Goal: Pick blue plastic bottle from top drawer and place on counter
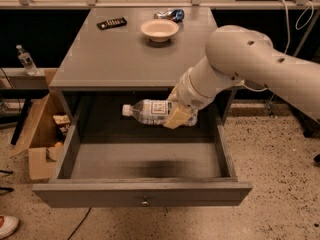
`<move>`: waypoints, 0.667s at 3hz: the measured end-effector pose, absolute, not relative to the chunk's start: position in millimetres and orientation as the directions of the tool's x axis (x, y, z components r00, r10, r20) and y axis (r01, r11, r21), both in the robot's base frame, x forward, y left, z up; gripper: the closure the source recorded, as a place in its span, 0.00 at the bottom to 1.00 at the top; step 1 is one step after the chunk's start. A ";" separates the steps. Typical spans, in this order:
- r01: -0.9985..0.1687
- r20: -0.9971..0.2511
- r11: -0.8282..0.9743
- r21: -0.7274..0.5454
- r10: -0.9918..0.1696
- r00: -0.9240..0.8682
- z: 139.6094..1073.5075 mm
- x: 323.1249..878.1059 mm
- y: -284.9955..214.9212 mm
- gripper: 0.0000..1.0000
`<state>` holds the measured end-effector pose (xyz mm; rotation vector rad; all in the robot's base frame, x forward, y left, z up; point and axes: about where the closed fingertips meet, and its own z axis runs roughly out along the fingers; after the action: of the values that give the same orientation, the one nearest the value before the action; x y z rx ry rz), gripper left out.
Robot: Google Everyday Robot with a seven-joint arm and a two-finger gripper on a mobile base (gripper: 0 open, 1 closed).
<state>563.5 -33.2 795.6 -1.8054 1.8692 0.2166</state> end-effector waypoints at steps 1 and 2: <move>-0.956 -0.438 0.079 -0.283 -0.897 0.056 840.5 575.4 -35.0 1.00; -0.939 -0.433 0.105 -0.328 -0.900 0.051 886.7 596.7 -36.9 1.00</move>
Offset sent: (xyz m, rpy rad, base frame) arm 0.0620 -0.0091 0.1513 -0.0409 -0.1482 -0.0665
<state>596.7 -36.9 886.7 -1.7901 1.8440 0.0925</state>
